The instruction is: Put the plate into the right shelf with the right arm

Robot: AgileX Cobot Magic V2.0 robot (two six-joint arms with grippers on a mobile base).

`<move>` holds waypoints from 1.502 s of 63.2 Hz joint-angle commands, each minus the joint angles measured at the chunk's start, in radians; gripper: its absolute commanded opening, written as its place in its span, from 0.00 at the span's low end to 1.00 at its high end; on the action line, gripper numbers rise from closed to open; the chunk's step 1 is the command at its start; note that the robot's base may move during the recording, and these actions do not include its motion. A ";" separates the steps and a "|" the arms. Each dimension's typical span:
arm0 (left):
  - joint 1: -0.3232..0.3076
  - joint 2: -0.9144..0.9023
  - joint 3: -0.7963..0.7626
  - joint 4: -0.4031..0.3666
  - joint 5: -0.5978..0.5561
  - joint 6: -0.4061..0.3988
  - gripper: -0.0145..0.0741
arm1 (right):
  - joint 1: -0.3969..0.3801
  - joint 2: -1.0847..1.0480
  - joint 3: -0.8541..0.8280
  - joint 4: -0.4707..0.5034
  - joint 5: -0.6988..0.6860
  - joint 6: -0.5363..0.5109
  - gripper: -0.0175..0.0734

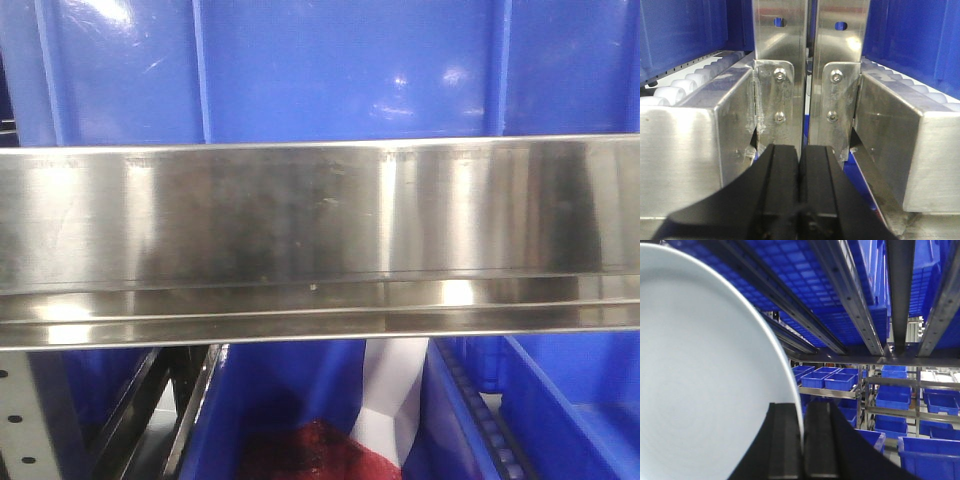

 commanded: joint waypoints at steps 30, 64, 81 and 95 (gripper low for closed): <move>0.001 -0.006 0.010 -0.006 -0.084 -0.003 0.11 | 0.000 0.670 -0.475 0.005 0.136 0.003 0.26; 0.001 -0.006 0.010 -0.006 -0.084 -0.003 0.11 | 0.032 0.907 -0.602 0.005 0.191 0.003 0.88; 0.001 -0.006 0.010 -0.006 -0.084 -0.003 0.11 | 0.032 0.880 -0.602 0.005 0.224 0.003 0.88; 0.001 -0.006 0.010 -0.006 -0.084 -0.003 0.11 | 0.032 0.745 -0.602 0.005 0.317 0.003 0.84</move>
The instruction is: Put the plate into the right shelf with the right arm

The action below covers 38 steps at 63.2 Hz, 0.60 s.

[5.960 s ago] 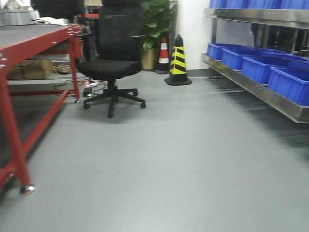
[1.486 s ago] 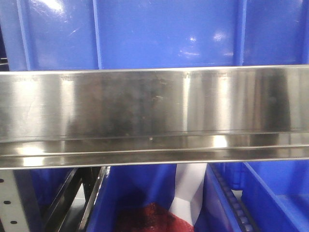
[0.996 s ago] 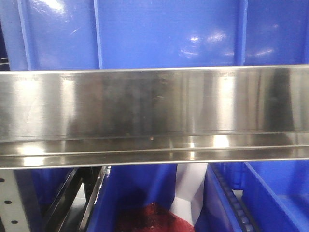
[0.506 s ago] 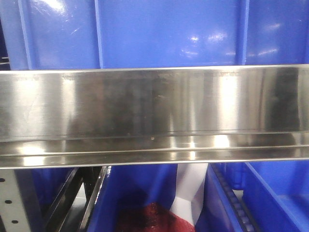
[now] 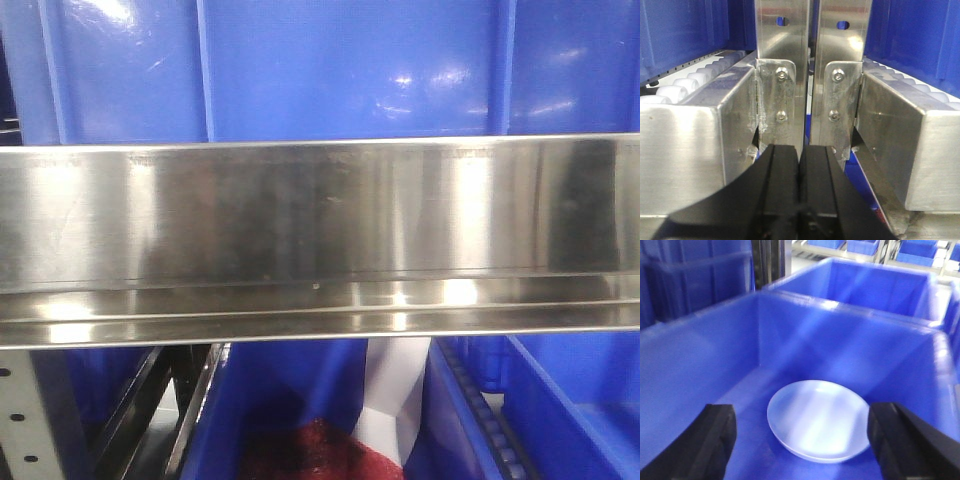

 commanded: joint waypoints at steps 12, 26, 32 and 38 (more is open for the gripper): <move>0.001 -0.006 0.010 -0.006 -0.084 -0.003 0.11 | -0.001 -0.261 -0.039 -0.002 0.060 0.001 0.59; 0.001 -0.006 0.010 -0.006 -0.084 -0.003 0.11 | -0.001 -0.412 -0.039 -0.002 0.219 0.001 0.24; 0.001 -0.006 0.010 -0.006 -0.084 -0.003 0.11 | -0.001 -0.458 -0.039 -0.009 0.263 0.001 0.25; 0.001 -0.006 0.010 -0.006 -0.084 -0.003 0.11 | -0.001 -0.498 -0.039 -0.009 0.296 0.001 0.25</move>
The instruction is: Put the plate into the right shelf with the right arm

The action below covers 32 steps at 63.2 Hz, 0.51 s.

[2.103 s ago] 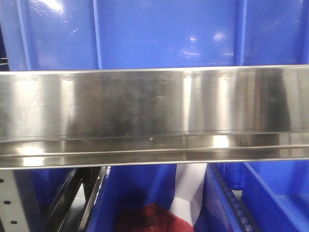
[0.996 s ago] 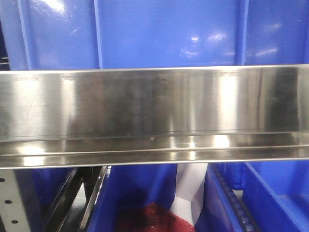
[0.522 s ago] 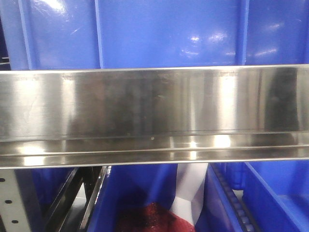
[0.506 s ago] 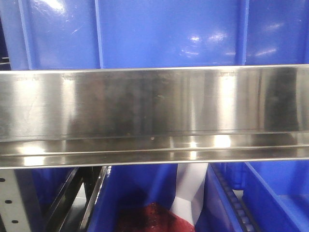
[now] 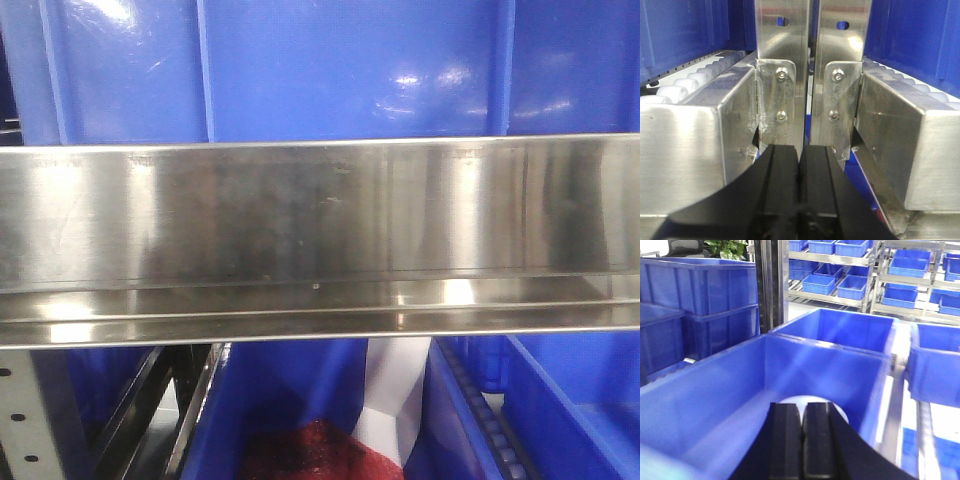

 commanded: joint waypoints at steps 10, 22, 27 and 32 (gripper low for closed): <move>0.001 -0.006 0.010 -0.006 -0.084 -0.003 0.11 | -0.001 -0.051 -0.033 -0.009 -0.053 -0.002 0.25; 0.001 -0.006 0.010 -0.006 -0.084 -0.003 0.11 | -0.001 -0.051 -0.031 -0.009 -0.052 -0.002 0.25; 0.001 -0.006 0.010 -0.006 -0.084 -0.003 0.11 | -0.001 -0.051 -0.031 -0.009 -0.052 -0.002 0.25; 0.001 -0.006 0.010 -0.006 -0.084 -0.003 0.11 | -0.001 -0.051 -0.027 -0.009 -0.050 -0.002 0.25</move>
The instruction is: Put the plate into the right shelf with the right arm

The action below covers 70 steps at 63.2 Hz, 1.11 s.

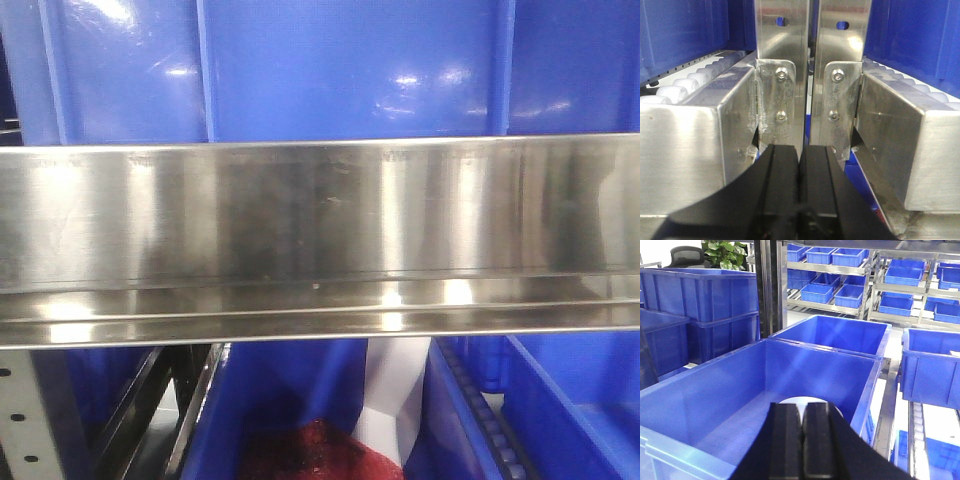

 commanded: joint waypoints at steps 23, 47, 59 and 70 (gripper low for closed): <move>0.001 -0.006 0.010 -0.006 -0.084 -0.003 0.11 | -0.144 -0.081 0.154 -0.132 -0.348 -0.002 0.25; 0.001 -0.006 0.010 -0.006 -0.084 -0.003 0.11 | -0.416 -0.314 0.686 0.061 -0.803 -0.003 0.25; 0.001 -0.006 0.010 -0.006 -0.084 -0.003 0.11 | -0.423 -0.472 0.971 0.061 -0.928 -0.022 0.25; 0.001 -0.006 0.010 -0.006 -0.084 -0.003 0.11 | -0.422 -0.621 1.169 0.067 -0.970 -0.022 0.25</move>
